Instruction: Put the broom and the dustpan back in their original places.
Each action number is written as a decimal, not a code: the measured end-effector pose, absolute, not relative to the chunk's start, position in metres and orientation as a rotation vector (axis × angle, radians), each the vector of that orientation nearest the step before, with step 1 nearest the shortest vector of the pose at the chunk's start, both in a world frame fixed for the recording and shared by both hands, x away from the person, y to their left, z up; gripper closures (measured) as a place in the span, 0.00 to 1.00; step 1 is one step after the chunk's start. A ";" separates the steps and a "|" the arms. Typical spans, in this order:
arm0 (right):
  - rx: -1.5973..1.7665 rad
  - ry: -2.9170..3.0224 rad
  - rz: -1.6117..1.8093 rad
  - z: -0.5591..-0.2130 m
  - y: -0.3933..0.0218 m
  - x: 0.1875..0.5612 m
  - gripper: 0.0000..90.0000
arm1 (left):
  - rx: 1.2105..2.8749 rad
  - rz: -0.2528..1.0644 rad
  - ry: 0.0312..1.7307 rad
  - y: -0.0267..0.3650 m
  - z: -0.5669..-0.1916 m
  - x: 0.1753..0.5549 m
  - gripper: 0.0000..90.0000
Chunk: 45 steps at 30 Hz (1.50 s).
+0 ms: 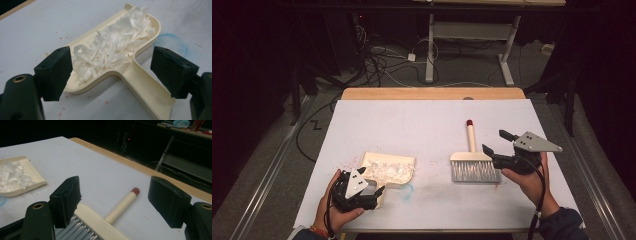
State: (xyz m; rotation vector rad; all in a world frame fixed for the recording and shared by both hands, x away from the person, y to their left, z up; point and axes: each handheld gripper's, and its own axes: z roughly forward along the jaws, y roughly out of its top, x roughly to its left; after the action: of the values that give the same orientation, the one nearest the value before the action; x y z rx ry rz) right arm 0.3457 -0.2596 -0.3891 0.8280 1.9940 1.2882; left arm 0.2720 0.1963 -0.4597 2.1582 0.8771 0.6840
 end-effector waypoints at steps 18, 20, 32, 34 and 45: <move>0.820 1.993 1.149 -0.429 -0.280 0.299 0.28 | 2.128 0.711 0.897 0.196 -0.459 0.273 0.19; 0.817 1.998 1.151 -0.433 -0.282 0.295 0.28 | 2.132 0.710 0.894 0.195 -0.459 0.273 0.19; 0.806 1.984 1.155 -0.433 -0.276 0.291 0.26 | 2.147 0.724 0.854 0.194 -0.460 0.269 0.19; 0.805 1.984 1.161 -0.433 -0.274 0.292 0.26 | 2.143 0.726 0.856 0.195 -0.460 0.268 0.19; 0.787 1.992 1.162 -0.433 -0.272 0.290 0.27 | 2.144 0.735 0.859 0.195 -0.459 0.269 0.19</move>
State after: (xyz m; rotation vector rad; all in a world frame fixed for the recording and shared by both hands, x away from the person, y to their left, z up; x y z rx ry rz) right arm 0.2898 -0.2720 -0.4327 0.7865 1.9919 1.1624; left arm 0.2686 0.1953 -0.4587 2.1442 0.8593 0.7346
